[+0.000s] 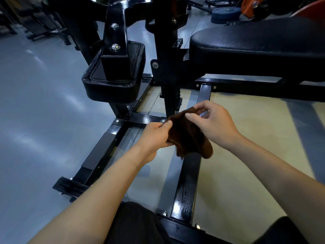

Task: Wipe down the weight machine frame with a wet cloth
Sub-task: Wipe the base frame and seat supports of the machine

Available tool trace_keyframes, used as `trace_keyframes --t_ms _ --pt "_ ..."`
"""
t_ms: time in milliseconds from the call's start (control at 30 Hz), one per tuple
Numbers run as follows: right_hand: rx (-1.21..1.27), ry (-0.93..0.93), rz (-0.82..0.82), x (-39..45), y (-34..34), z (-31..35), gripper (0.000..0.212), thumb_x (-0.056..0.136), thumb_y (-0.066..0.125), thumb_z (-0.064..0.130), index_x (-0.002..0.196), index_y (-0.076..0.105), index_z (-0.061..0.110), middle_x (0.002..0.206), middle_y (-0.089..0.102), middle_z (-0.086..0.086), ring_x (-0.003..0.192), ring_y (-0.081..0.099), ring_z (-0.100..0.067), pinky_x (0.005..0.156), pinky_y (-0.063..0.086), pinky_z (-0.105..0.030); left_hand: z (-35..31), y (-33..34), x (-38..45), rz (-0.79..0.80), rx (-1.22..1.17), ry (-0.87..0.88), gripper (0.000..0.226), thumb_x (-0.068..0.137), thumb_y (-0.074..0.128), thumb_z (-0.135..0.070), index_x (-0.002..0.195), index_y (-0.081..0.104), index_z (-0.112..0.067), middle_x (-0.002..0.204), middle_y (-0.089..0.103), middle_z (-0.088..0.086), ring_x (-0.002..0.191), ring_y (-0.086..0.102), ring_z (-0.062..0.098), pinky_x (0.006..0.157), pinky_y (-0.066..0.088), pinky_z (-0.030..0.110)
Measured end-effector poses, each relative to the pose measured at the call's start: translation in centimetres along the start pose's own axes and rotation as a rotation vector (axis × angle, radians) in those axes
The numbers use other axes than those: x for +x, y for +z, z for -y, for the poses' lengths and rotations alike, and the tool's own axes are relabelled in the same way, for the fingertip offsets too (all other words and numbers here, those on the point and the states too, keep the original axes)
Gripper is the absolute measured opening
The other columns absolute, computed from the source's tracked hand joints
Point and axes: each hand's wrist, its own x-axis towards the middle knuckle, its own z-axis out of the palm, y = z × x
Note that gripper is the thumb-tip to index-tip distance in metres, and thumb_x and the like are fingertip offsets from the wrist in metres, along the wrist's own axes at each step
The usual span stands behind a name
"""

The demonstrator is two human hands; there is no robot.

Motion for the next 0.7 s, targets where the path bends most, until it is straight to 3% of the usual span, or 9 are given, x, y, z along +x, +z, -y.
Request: trace_keyframes --t_ms 67,167,200,300,333,400,500,567,700 --pt "0.083 -0.001 0.110 -0.5 0.9 0.8 0.012 0.089 0.080 0.035 0.095 0.069 0.033 0.084 0.071 0.012 0.071 0.070 -0.007 0.065 0.056 -0.020 -0.6 0.3 -0.3 0.153 -0.280 -0.061 0.051 0.110 0.040 -0.044 0.121 0.069 -0.004 0.110 0.077 0.015 0.105 0.075 0.023 0.093 0.059 0.038" --pt "0.269 0.120 0.373 -0.8 0.5 1.9 0.013 0.095 0.073 0.024 0.105 0.078 0.017 0.094 0.079 -0.001 0.086 0.076 -0.016 0.080 0.063 -0.028 -0.8 0.2 -0.4 0.231 -0.319 -0.034 0.050 0.105 0.051 -0.046 0.122 0.070 -0.003 0.115 0.075 0.016 0.108 0.073 0.021 0.097 0.058 0.036" --pt "0.356 0.188 0.375 -0.6 0.0 1.9 0.014 0.098 0.069 0.022 0.104 0.078 0.013 0.096 0.079 -0.005 0.088 0.076 -0.018 0.082 0.063 -0.029 -0.8 0.2 -0.3 0.214 -0.305 -0.021 0.041 0.105 0.056 -0.037 0.119 0.071 -0.002 0.113 0.076 0.016 0.104 0.074 0.020 0.093 0.059 0.033" --pt "0.428 0.302 0.178 0.4 -1.0 0.9 0.022 0.099 0.056 0.011 0.108 0.076 0.016 0.108 0.077 -0.007 0.094 0.073 -0.018 0.084 0.060 -0.029 -0.5 0.0 0.0 0.155 -0.313 -0.021 0.031 0.105 0.058 -0.025 0.120 0.068 0.001 0.112 0.076 0.016 0.104 0.074 0.022 0.089 0.061 0.033" --pt "0.387 0.293 0.180 0.6 -1.3 0.7 0.028 0.098 0.054 0.010 0.114 0.074 0.021 0.114 0.075 -0.002 0.103 0.070 -0.015 0.089 0.057 -0.027 -0.5 -0.2 0.1 0.148 -0.310 -0.015 0.032 0.105 0.058 -0.026 0.121 0.067 0.001 0.112 0.076 0.015 0.105 0.074 0.023 0.089 0.061 0.035" --pt "0.286 0.271 0.356 0.5 -1.5 0.1 0.035 0.096 0.059 0.016 0.125 0.069 0.031 0.123 0.071 0.009 0.115 0.063 -0.006 0.094 0.048 -0.022 -0.5 -0.5 0.1 0.153 -0.309 0.007 0.033 0.105 0.058 -0.028 0.118 0.067 0.000 0.111 0.076 0.015 0.103 0.073 0.024 0.088 0.061 0.037" --pt "0.173 0.310 0.560 0.1 -1.8 -0.1 0.022 0.094 0.071 0.033 0.115 0.073 0.027 0.107 0.077 0.005 0.100 0.073 -0.011 0.087 0.053 -0.025 -0.7 -0.8 -0.1 0.136 -0.390 0.024 0.035 0.102 0.063 -0.029 0.121 0.067 0.000 0.115 0.074 0.017 0.103 0.072 0.024 0.088 0.061 0.038" --pt "0.190 0.303 0.538 0.1 -1.8 0.1 0.031 0.089 0.077 0.042 0.110 0.074 0.019 0.099 0.079 -0.003 0.093 0.076 -0.020 0.085 0.058 -0.033 -0.7 -1.0 0.0 0.084 -0.437 0.040 0.037 0.099 0.068 -0.028 0.124 0.067 0.000 0.117 0.074 0.017 0.102 0.073 0.023 0.084 0.062 0.035" --pt "0.433 0.424 0.540 0.3 -1.7 1.4 0.041 0.088 0.076 0.041 0.118 0.071 0.013 0.099 0.078 -0.012 0.081 0.075 -0.024 0.064 0.058 -0.031 -0.9 -1.1 0.0 0.052 -0.512 0.047 0.039 0.097 0.070 -0.024 0.127 0.066 0.002 0.122 0.072 0.020 0.103 0.072 0.025 0.081 0.061 0.036"
